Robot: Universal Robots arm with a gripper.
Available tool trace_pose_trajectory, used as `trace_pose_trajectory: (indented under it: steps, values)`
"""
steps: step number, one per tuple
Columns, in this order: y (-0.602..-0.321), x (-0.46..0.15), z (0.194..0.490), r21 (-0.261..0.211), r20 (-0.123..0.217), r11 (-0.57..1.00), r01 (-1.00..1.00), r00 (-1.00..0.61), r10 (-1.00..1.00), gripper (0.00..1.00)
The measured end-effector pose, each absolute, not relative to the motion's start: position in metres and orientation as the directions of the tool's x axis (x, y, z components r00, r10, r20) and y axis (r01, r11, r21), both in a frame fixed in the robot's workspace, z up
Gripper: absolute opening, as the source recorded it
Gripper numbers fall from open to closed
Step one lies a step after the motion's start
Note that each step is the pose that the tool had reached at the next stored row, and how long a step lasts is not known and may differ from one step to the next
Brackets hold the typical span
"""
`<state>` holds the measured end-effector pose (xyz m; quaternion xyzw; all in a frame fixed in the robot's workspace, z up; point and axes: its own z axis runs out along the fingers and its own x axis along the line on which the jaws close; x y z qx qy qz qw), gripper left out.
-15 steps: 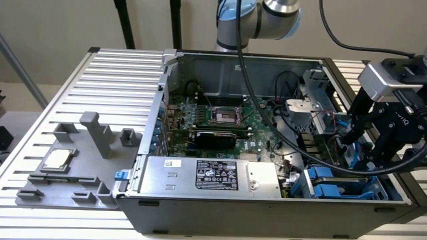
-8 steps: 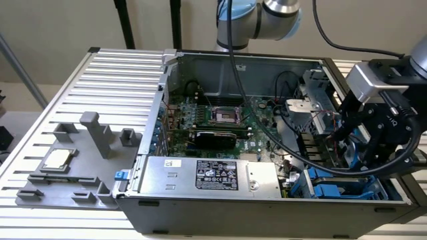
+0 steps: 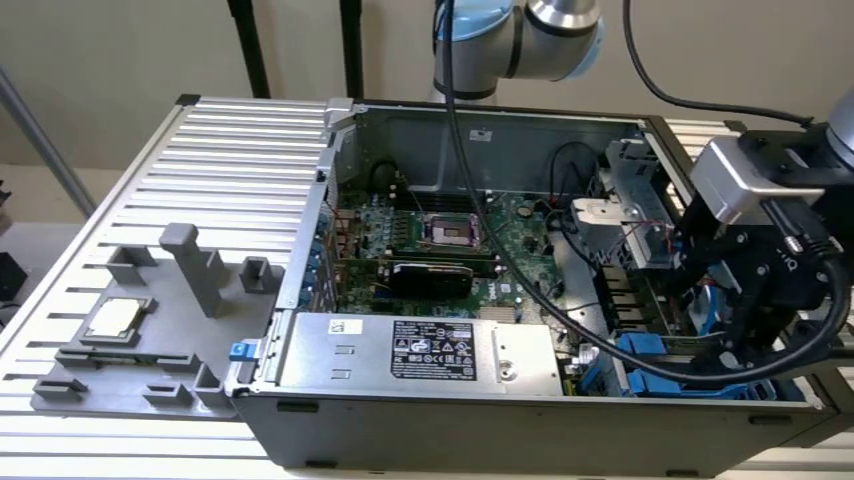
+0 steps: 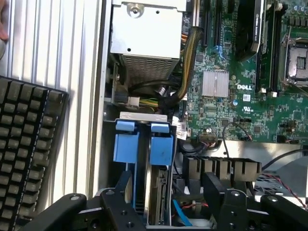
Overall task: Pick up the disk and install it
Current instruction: 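Insert the first disk wire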
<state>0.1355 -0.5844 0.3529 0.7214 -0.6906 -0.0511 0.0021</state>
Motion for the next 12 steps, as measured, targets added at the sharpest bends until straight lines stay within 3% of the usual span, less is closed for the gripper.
trace_pose_trajectory:
  steps: [12]
  values:
    - [-0.588, 0.173, 0.379, 0.091, -0.105, -0.049, -0.995, 0.039, -0.994, 0.7]
